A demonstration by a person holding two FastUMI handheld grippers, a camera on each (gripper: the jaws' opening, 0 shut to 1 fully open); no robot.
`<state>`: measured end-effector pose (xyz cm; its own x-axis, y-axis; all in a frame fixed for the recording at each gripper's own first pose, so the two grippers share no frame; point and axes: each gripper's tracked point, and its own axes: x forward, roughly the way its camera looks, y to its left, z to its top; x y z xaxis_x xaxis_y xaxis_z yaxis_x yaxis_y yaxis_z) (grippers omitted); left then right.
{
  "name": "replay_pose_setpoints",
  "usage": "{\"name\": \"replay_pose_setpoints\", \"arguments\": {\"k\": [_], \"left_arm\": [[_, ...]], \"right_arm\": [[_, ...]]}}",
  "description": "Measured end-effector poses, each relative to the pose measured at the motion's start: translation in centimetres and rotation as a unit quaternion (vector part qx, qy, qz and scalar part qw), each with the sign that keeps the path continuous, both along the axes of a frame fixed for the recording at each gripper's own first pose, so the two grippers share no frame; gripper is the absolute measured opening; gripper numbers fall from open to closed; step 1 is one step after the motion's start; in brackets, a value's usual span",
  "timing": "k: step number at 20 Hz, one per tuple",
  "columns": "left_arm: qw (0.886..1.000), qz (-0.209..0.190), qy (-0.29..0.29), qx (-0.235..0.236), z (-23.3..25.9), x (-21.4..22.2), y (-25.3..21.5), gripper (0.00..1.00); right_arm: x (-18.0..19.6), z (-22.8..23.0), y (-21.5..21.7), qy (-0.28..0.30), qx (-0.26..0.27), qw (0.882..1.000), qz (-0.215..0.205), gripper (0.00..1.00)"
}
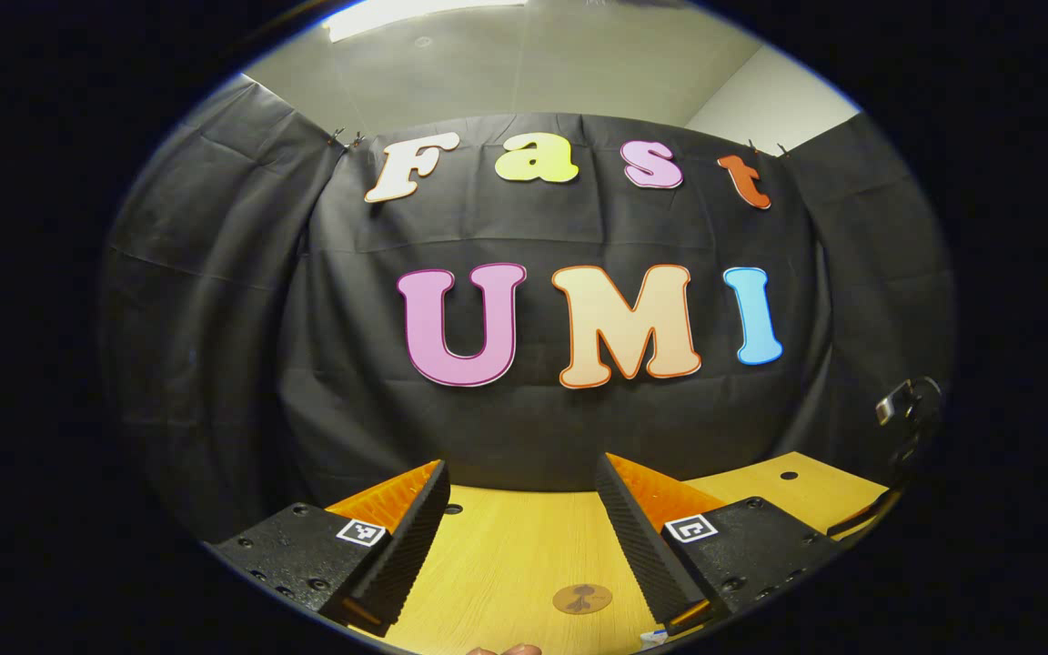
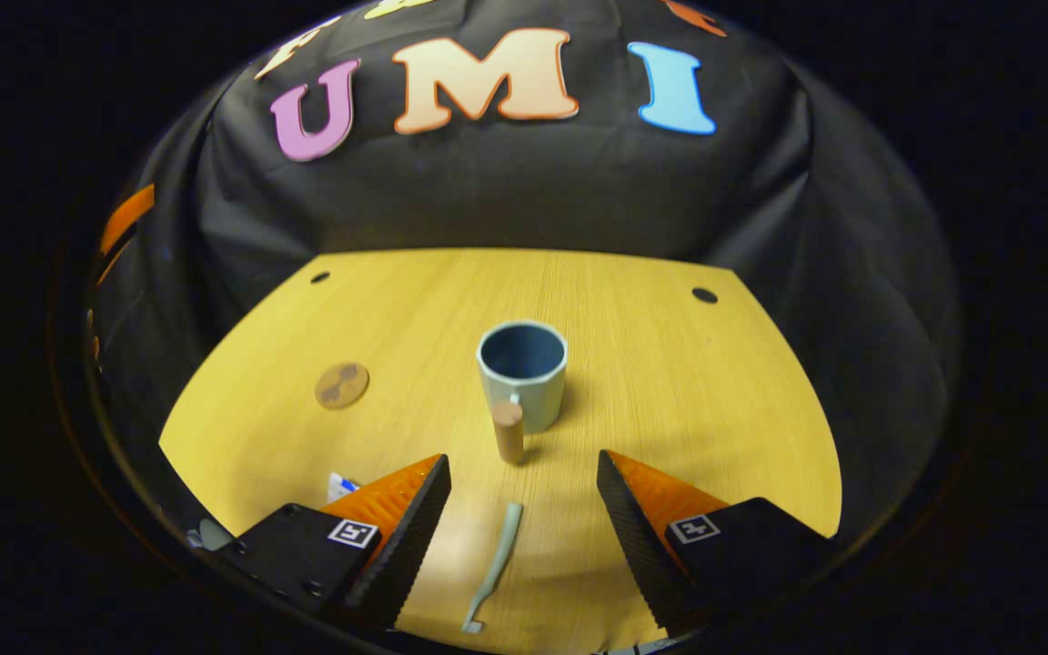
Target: Put the toothbrush and toothpaste on the desktop into the cup, then pick up the cup and place it on the coaster on the desktop.
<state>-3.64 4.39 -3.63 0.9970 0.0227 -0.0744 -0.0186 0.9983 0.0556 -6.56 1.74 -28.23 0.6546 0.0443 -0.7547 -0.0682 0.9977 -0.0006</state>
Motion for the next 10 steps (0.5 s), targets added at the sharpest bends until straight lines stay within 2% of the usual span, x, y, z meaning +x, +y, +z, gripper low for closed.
{"name": "replay_pose_setpoints", "arguments": {"k": [3, 6, 10], "left_arm": [[1.0, 0.007, 0.006, 0.004, -0.5, -0.1, 0.4, 0.95], [1.0, 0.013, 0.012, 0.006, -1.0, -0.4, 0.7, 0.95], [0.999, 0.021, 0.019, 0.016, -1.5, -0.9, 1.3, 0.95]], "right_arm": [[-1.7, -2.9, 0.7, 0.061, 0.01, 0.998, 0.01, 1.0], [-2.5, -5.2, 0.3, 0.103, -0.009, 0.994, 0.02, 1.0], [-3.9, -7.7, 0.2, 0.16, -0.01, 0.987, 0.015, 1.0]]}}
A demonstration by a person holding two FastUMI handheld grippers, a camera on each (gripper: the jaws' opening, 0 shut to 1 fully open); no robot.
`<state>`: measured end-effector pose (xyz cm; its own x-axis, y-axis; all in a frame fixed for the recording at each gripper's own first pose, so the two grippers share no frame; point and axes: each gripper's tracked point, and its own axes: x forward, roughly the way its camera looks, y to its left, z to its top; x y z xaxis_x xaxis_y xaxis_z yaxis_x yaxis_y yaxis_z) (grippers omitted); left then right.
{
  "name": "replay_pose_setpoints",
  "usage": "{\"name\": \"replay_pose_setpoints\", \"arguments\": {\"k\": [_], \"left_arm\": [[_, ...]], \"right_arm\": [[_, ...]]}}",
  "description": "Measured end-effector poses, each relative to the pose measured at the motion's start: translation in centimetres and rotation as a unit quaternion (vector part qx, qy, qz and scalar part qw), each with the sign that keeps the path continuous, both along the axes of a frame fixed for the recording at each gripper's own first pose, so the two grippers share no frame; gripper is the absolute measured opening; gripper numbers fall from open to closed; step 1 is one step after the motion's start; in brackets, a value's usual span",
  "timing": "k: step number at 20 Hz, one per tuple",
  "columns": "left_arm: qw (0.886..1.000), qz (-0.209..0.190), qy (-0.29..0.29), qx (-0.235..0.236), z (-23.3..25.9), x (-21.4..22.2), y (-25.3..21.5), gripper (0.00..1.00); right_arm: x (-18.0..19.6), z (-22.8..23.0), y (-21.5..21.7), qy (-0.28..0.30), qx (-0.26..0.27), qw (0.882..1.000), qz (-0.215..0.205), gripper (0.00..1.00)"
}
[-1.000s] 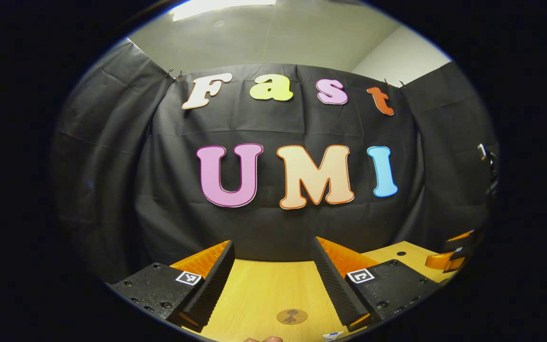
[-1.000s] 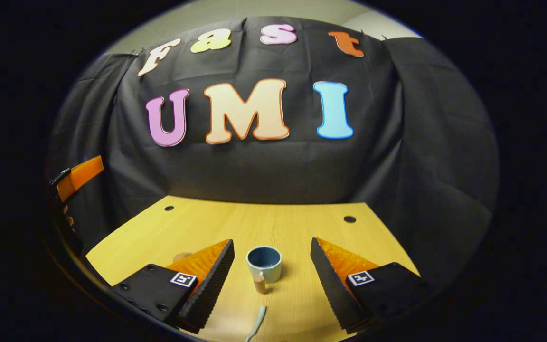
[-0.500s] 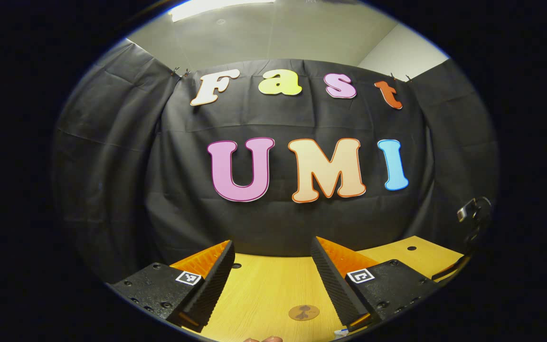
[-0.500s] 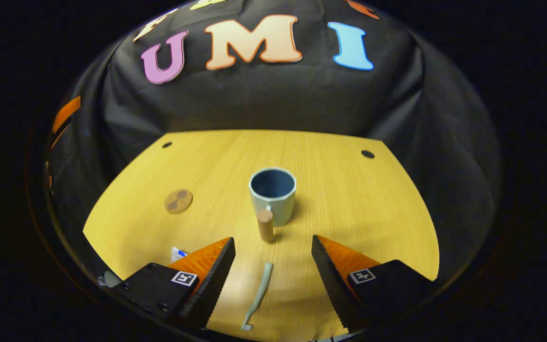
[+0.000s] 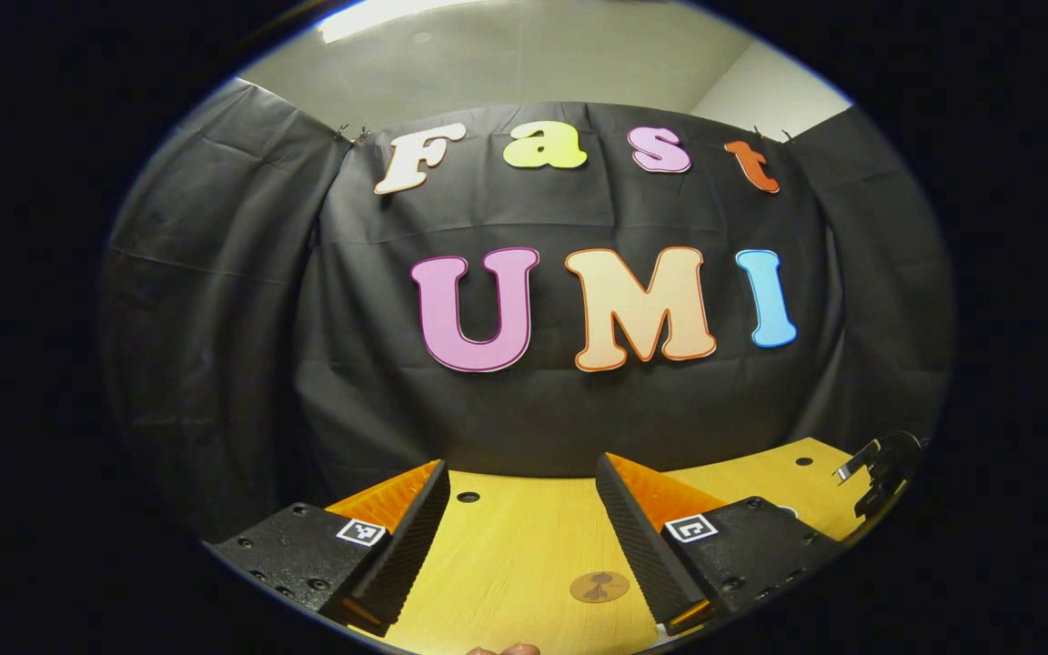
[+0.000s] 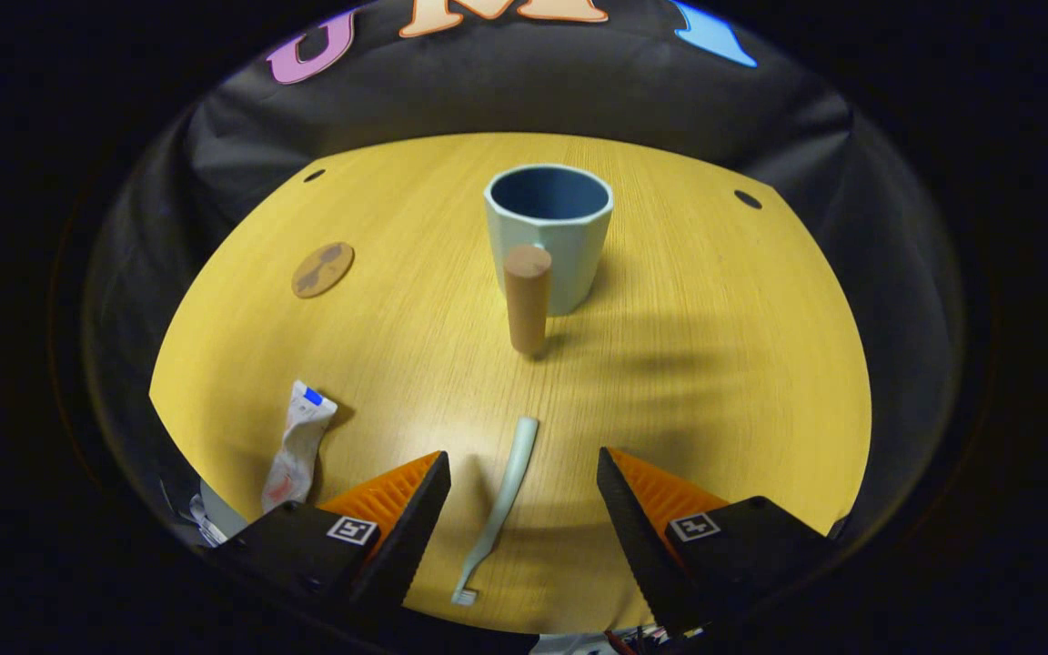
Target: Put the toothbrush and toothpaste on the desktop into the cup, then pick up the cup and place it on the coaster on the desktop.
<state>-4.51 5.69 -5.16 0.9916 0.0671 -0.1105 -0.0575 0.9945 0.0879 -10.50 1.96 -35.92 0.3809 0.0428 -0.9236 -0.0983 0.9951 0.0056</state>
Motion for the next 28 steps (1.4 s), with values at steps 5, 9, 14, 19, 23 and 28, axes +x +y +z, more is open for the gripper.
{"name": "replay_pose_setpoints", "arguments": {"k": [5, 9, 14, 19, 23, 28], "left_arm": [[1.0, -0.002, 0.026, 0.0, -1.9, -0.8, 0.0, 0.96], [0.998, -0.013, 0.056, -0.003, -3.6, -1.6, -0.4, 0.95], [0.994, -0.038, 0.099, 0.0, -6.5, -2.0, -1.9, 0.95], [0.983, -0.069, 0.172, 0.0, -11.6, -3.4, -4.6, 0.96], [0.971, -0.112, 0.211, 0.006, -14.5, -4.3, -7.3, 0.95], [0.946, -0.15, 0.288, -0.005, -19.4, -6.6, -10.3, 0.95]], "right_arm": [[-1.3, -1.8, 0.1, 0.065, 0.005, 0.998, -0.008, 1.0], [-0.9, -2.2, 0.5, 0.083, 0.001, 0.997, -0.001, 0.96], [-0.5, -2.5, -0.4, 0.088, -0.022, 0.996, 0.015, 0.65], [-0.6, -2.2, -0.1, 0.086, -0.023, 0.996, 0.027, 0.17], [-0.7, -2.4, 0.1, 0.1, -0.007, 0.995, 0.022, 0.1], [-0.6, -2.4, 0.1, 0.091, -0.005, 0.995, 0.027, 0.1]]}}
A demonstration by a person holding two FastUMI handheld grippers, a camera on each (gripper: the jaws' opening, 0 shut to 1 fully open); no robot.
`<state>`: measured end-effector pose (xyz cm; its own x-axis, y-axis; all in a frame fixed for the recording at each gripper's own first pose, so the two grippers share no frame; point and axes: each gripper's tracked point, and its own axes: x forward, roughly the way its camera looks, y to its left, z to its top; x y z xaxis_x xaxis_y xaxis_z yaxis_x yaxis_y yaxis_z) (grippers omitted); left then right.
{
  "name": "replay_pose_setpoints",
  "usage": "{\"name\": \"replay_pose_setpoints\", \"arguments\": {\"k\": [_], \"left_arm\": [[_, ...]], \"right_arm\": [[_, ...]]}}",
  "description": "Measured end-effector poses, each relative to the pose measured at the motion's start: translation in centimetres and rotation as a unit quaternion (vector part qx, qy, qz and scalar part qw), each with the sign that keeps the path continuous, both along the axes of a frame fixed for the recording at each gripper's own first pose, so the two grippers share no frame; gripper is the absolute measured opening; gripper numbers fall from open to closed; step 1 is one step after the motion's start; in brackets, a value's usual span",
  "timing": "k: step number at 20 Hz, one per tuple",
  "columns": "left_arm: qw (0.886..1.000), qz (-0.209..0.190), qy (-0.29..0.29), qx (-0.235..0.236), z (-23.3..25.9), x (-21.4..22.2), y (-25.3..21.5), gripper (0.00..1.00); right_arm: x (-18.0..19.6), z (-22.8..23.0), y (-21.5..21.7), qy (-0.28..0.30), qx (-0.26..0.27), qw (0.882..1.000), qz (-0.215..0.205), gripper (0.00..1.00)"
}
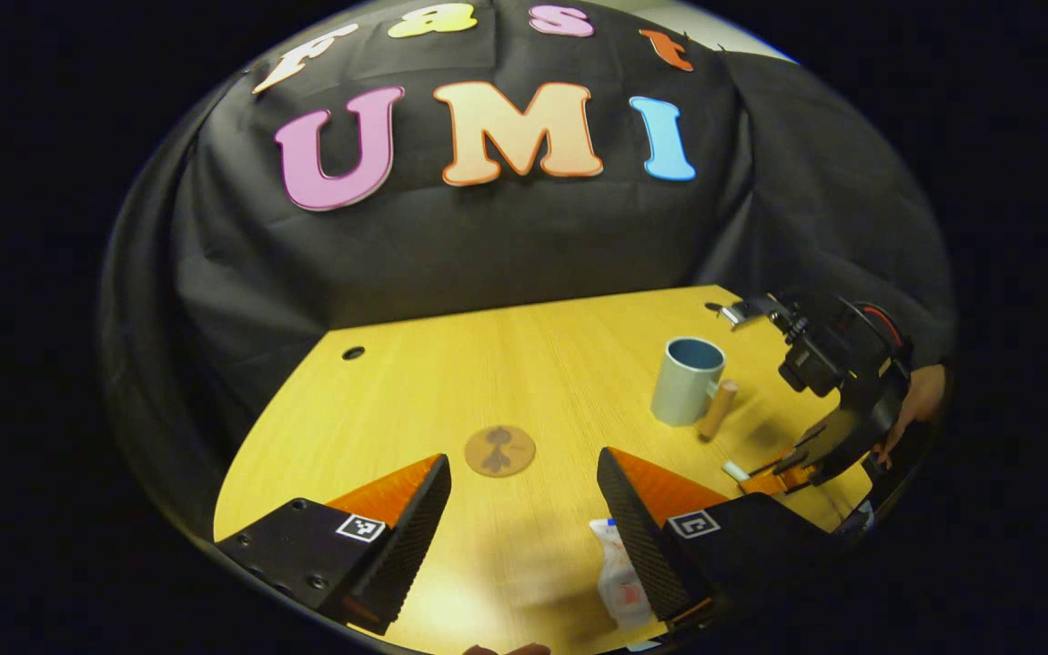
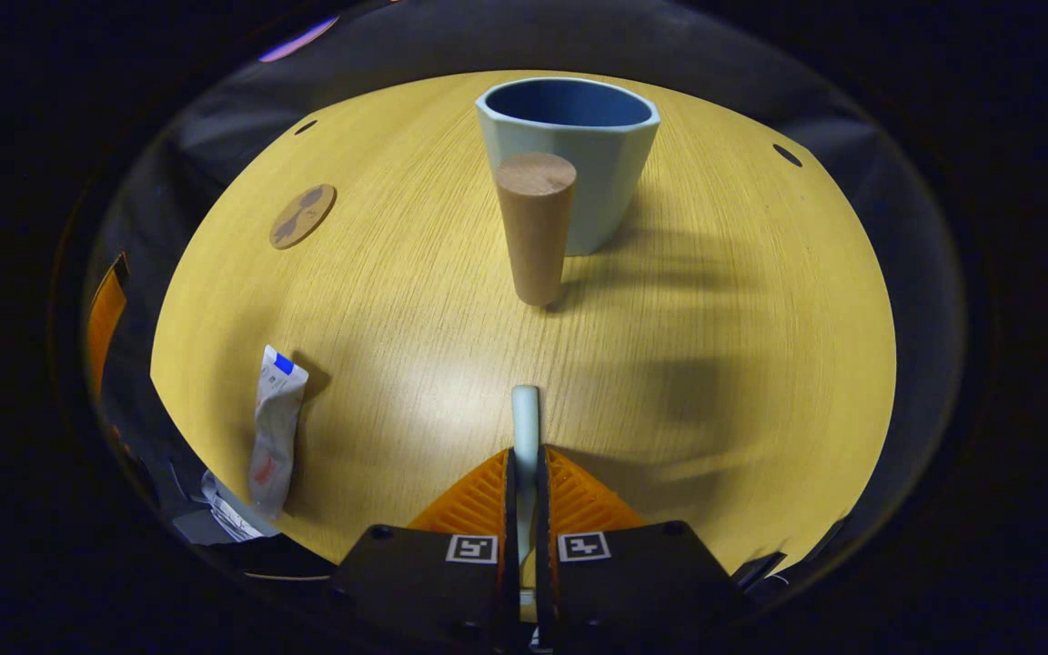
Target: Put the toothbrush and toothpaste on the desktop into the cup, then pick up the cup and place it on the coaster on the desktop.
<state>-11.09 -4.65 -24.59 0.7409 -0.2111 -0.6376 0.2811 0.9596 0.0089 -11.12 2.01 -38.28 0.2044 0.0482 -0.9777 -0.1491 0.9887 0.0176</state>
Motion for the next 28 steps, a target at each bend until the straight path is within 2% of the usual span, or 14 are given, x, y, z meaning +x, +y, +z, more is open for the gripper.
{"name": "replay_pose_setpoints", "arguments": {"k": [3, 9, 17, 19, 20, 22, 24, 25, 27, 28], "left_arm": [[0.999, -0.008, 0.044, 0.001, -2.7, -1.5, -1.0, 0.94], [0.989, -0.059, 0.132, 0.016, -7.6, -5.2, -3.7, 0.94], [0.976, -0.051, 0.207, 0.047, -11.8, -6.7, -3.8, 0.95], [0.97, -0.049, 0.233, 0.039, -12.7, -7.3, -4.3, 0.94], [0.973, -0.044, 0.226, 0.033, -12.2, -6.9, -4.7, 0.92], [0.973, -0.034, 0.228, 0.031, -12.6, -6.9, -5.0, 0.82], [0.973, -0.028, 0.228, 0.028, -12.7, -6.6, -5.4, 0.63], [0.973, -0.027, 0.228, 0.021, -12.9, -6.4, -5.5, 0.36], [0.973, -0.018, 0.229, 0.013, -12.7, -6.3, -5.6, 0.2], [0.972, -0.009, 0.233, 0.007, -12.7, -6.5, -5.5, 0.18]], "right_arm": [[0.0, 0.0, 0.0, -0.005, 0.003, 1.0, 0.002, 0.1], [0.0, 0.0, 0.0, -0.011, 0.012, 1.0, 0.004, 0.1], [-0.1, 0.1, 0.0, -0.025, 0.019, 0.999, 0.024, 0.1], [-0.1, 0.1, 0.0, -0.031, 0.02, 0.999, 0.034, 0.1], [-0.1, 0.2, 0.1, -0.035, 0.021, 0.998, 0.038, 0.1], [-0.1, 0.1, 0.1, -0.042, 0.024, 0.998, 0.049, 0.1], [-0.2, 0.2, 0.1, -0.049, 0.027, 0.996, 0.064, 0.1], [-0.1, 0.3, 0.5, -0.053, 0.029, 0.996, 0.07, 0.1], [-0.1, 0.5, 0.6, -0.061, 0.033, 0.994, 0.08, 0.1], [-0.1, 0.5, 0.6, -0.063, 0.035, 0.994, 0.08, 0.1]]}}
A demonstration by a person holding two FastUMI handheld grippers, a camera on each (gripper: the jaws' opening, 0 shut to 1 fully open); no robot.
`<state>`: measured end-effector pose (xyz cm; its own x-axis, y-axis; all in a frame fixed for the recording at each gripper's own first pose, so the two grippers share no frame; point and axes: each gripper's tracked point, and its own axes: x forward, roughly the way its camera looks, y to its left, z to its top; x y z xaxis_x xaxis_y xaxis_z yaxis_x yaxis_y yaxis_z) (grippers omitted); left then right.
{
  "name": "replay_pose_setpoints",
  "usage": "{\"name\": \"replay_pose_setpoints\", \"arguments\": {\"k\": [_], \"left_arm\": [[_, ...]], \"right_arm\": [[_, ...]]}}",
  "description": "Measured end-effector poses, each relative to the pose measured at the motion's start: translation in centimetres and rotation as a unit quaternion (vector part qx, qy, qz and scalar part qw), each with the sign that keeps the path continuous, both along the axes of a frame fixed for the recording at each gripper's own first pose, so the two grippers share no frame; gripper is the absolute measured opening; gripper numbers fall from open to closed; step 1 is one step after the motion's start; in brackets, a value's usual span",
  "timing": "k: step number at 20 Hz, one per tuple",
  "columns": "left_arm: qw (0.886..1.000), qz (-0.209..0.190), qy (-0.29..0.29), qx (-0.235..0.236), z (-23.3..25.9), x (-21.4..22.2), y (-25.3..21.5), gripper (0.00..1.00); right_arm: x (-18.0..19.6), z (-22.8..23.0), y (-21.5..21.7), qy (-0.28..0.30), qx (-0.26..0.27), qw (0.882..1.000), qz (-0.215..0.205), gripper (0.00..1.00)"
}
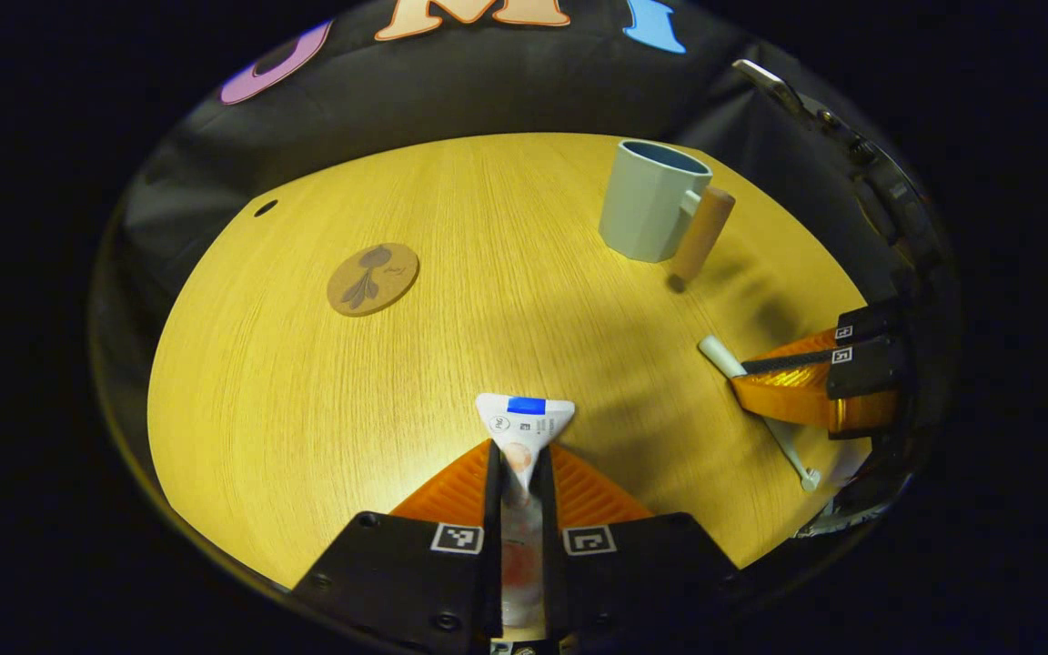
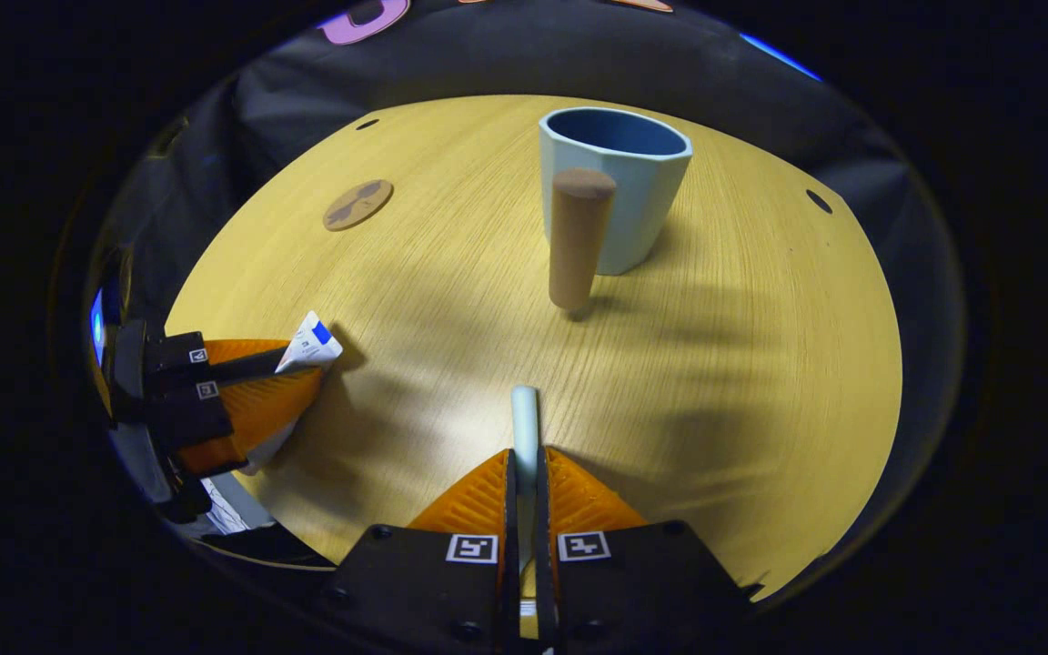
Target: Put the toothbrush and toothpaste on the desktop into the cup, then pick up the cup and place it on the coaster on the desktop.
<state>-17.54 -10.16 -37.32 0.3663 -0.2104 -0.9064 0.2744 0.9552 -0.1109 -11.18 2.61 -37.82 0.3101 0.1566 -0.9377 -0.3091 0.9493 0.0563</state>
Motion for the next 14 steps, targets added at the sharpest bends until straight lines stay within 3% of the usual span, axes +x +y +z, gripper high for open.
{"name": "replay_pose_setpoints", "arguments": {"k": [3, 7, 14], "left_arm": [[1.0, -0.012, -0.001, -0.007, 0.1, 0.0, -0.1, 0.09], [1.0, -0.006, -0.009, -0.019, 0.3, 0.1, -0.1, 0.09], [0.999, 0.004, -0.001, -0.046, 0.8, 0.3, -0.3, 0.09]], "right_arm": [[-0.1, 0.3, 1.5, -0.015, 0.066, 0.997, -0.032, 0.1], [0.8, 2.4, 1.9, -0.069, 0.115, 0.99, -0.04, 0.1], [6.0, 9.2, 2.3, -0.155, 0.212, 0.959, -0.106, 0.1]]}}
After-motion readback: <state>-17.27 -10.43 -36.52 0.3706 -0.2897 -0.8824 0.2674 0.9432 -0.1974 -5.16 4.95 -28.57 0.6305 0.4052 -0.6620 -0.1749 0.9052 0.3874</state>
